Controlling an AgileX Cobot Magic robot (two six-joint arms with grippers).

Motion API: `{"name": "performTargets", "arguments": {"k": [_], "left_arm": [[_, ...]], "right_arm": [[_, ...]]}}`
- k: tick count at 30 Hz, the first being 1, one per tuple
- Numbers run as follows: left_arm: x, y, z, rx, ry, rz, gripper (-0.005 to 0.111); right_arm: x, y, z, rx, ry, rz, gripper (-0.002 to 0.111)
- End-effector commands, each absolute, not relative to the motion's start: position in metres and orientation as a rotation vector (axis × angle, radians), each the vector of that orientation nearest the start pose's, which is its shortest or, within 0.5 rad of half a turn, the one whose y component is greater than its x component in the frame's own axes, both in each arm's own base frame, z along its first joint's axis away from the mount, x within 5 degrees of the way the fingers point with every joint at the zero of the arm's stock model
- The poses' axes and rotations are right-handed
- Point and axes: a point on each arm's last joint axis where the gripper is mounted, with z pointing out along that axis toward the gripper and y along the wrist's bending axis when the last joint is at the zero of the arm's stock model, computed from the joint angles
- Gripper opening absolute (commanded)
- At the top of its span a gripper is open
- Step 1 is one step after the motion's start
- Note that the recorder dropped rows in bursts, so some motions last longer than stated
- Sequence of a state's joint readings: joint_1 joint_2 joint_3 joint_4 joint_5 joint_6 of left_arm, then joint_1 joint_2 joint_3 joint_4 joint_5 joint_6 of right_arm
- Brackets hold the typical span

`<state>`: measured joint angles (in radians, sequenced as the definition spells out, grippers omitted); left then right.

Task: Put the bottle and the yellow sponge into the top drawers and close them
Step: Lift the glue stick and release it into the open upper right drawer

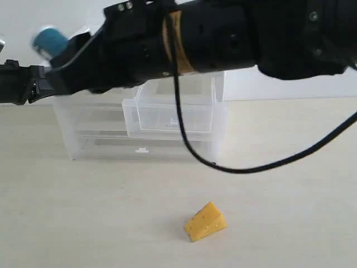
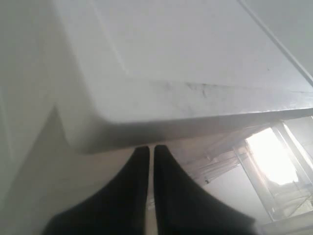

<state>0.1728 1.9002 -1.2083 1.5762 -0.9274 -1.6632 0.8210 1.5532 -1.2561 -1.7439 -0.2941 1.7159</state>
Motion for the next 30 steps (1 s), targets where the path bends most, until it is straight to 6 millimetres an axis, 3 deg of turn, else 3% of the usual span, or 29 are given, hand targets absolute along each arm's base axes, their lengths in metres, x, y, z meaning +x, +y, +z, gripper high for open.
{"name": "performTargets", "arguments": {"k": [1, 10, 19, 24, 30], "left_arm": [[0.401, -0.002, 0.231, 0.225, 1.991, -0.933, 0.004], [0.402, -0.001, 0.230, 0.216, 1.997, -0.910, 0.004], [0.402, -0.001, 0.230, 0.216, 1.997, -0.910, 0.004], [0.402, -0.001, 0.230, 0.216, 1.995, -0.914, 0.004], [0.402, -0.002, 0.230, 0.220, 1.990, -0.925, 0.004]], "right_arm": [[0.262, 0.258, 0.354, -0.856, 1.662, 0.679, 0.000], [0.295, 0.202, 0.313, -0.793, 1.819, 0.594, 0.000], [0.294, 0.199, 0.308, -0.889, 1.787, 0.550, 0.000], [0.297, 0.197, 0.306, -0.952, 1.742, 0.444, 0.000], [0.302, 0.200, 0.293, -1.029, 1.732, 0.398, 0.000]]}}
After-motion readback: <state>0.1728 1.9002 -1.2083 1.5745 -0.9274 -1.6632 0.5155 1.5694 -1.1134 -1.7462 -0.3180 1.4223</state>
